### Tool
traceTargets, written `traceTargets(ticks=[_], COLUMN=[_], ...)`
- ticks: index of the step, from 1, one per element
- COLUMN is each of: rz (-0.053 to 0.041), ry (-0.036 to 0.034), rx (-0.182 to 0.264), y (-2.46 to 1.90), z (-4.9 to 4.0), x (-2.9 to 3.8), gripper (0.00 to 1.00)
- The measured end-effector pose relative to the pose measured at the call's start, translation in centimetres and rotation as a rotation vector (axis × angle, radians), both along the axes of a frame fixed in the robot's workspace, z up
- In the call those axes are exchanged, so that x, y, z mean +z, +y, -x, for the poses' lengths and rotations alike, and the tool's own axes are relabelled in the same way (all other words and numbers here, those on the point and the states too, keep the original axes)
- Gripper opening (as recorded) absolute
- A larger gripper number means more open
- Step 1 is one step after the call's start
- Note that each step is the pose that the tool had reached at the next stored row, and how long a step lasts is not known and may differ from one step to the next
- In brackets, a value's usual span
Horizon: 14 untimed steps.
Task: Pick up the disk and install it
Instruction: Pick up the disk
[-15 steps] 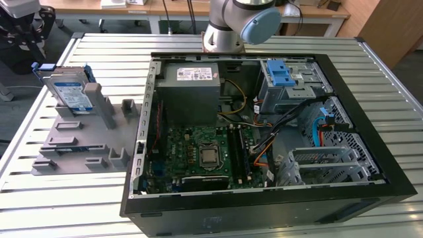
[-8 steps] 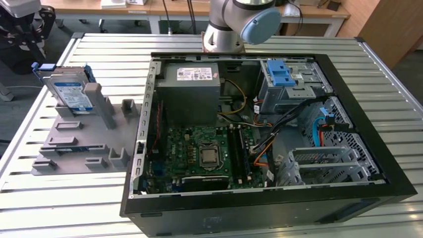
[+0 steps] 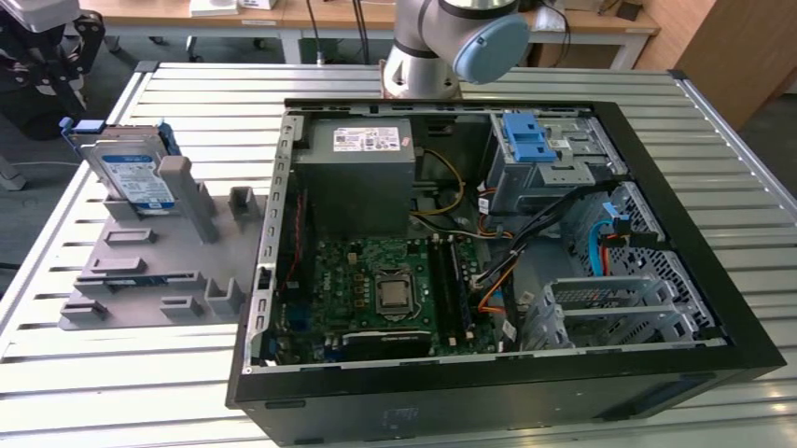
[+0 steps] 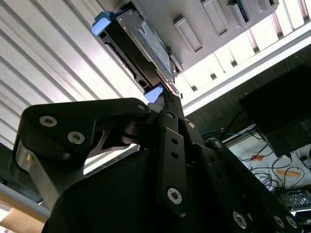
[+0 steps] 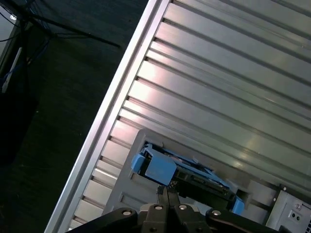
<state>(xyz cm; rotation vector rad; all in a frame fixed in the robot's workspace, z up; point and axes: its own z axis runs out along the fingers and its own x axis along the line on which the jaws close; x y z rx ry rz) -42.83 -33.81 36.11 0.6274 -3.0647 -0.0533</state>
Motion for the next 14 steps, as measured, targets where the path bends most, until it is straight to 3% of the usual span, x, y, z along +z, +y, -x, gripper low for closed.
traceTargets(ticks=[14], rz=[0.0000], ry=[0.0001], rx=[0.050], y=[0.00], z=[0.00], x=[0.00], gripper=[0.11])
